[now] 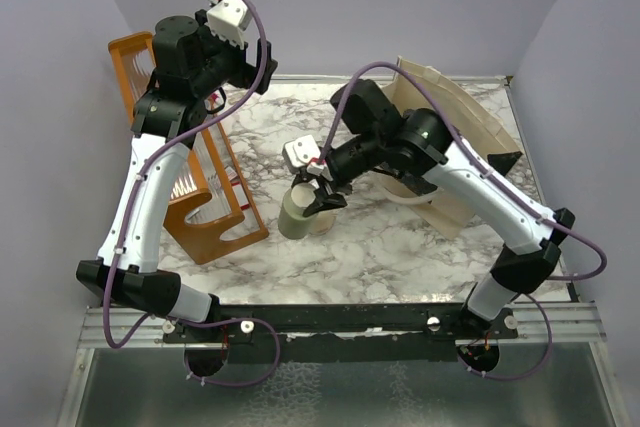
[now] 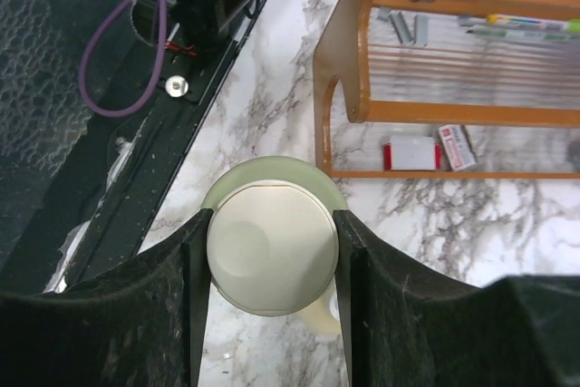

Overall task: Place the personal care products into the canvas bag
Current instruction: Pick up the care product from the center of the board.

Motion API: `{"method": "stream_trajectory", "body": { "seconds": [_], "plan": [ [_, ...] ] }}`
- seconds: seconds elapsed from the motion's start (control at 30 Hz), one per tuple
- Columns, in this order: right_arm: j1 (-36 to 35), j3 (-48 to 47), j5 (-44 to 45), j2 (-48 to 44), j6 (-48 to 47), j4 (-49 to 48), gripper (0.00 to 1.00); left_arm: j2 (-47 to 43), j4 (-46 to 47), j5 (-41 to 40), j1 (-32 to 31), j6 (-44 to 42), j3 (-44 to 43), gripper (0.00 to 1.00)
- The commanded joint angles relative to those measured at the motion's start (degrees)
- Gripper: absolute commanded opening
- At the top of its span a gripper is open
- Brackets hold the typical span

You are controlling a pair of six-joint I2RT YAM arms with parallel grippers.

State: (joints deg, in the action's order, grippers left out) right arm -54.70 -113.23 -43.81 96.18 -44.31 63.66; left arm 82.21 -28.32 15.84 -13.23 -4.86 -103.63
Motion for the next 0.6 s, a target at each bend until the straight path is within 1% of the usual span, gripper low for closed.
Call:
{"method": "stream_trajectory", "body": {
  "seconds": [0.0, 0.13, 0.27, 0.4, 0.57],
  "plan": [
    [-0.17, -6.26, 1.83, -4.22, 0.47, 0.4, 0.01, 0.54, 2.32, 1.3, 0.31, -0.32, 0.32, 0.91],
    [3.26, -8.83, 1.47, -5.41, 0.53, 1.9, 0.01, 0.86, 2.2, 1.79, 0.31, -0.34, 0.52, 0.91],
    [9.56, -10.78, -0.78, -7.37, 1.38, 2.31, 0.01, 0.66, 2.6, 3.59, 0.33, -0.5, 1.53, 0.9],
    [17.66, -11.9, -3.85, -10.39, 3.07, 1.87, 0.01, 0.76, 3.37, 7.04, 0.23, 0.39, 3.26, 0.88],
    [30.64, -10.49, -8.27, -16.13, 6.19, -0.26, 0.01, 1.38, 4.39, 10.48, 0.07, 2.21, 4.52, 0.85]
  ]
}}
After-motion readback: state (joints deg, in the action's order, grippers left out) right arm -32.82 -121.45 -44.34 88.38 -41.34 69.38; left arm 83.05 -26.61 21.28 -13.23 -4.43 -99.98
